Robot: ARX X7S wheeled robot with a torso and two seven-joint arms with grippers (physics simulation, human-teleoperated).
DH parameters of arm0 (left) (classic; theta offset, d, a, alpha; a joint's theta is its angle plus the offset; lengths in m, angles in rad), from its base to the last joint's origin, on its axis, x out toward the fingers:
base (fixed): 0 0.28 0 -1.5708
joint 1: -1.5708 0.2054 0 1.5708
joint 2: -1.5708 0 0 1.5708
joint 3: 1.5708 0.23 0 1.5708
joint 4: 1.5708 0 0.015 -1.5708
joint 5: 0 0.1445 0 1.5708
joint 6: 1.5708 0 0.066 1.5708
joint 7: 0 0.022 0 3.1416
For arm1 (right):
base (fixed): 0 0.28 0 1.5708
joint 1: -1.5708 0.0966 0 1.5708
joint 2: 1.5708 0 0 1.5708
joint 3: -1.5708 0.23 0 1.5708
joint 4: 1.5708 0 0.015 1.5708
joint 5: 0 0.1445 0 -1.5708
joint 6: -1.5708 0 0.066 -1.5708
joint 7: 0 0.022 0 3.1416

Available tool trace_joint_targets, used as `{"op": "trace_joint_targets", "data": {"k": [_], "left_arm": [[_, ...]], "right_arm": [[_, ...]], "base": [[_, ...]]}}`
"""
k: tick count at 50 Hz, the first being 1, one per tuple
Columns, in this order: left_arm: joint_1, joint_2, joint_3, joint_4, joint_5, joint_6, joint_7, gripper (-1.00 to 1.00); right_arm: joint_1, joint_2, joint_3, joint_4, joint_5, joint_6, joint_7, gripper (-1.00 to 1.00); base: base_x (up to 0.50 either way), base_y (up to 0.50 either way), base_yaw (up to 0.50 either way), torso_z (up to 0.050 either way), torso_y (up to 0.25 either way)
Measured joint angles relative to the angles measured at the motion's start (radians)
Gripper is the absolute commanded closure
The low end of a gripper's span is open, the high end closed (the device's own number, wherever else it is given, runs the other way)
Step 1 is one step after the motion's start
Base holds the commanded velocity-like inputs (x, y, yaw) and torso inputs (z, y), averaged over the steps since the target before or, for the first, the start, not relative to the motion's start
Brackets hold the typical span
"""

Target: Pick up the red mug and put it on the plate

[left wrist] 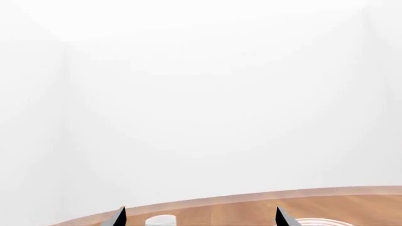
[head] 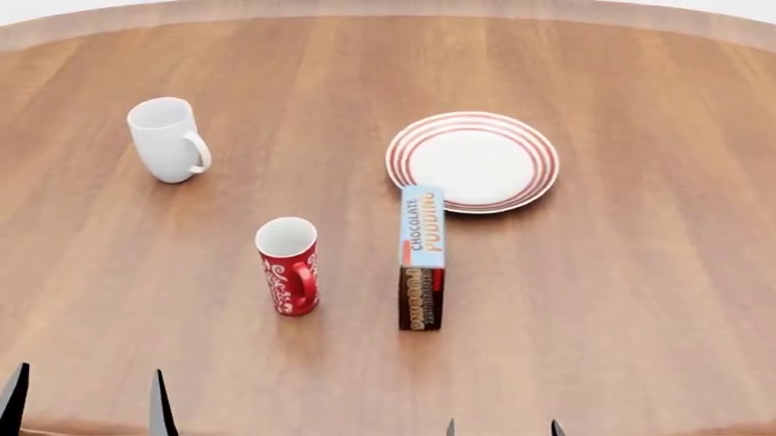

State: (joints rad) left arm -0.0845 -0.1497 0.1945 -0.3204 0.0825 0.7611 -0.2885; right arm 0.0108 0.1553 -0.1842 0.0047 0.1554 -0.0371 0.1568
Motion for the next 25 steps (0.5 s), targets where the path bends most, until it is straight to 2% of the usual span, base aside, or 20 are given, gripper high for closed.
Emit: {"op": "trace_joint_targets", "data": {"k": [25], "left_arm": [[-0.003, -0.013, 0.021, 0.000, -0.015, -0.001, -0.012, -1.00]], "right_arm": [[0.002, 0.013, -0.016, 0.001, 0.018, -0.006, 0.009, -1.00]], "base": [[0.00, 0.22, 0.00, 0.000, 0.000]]}}
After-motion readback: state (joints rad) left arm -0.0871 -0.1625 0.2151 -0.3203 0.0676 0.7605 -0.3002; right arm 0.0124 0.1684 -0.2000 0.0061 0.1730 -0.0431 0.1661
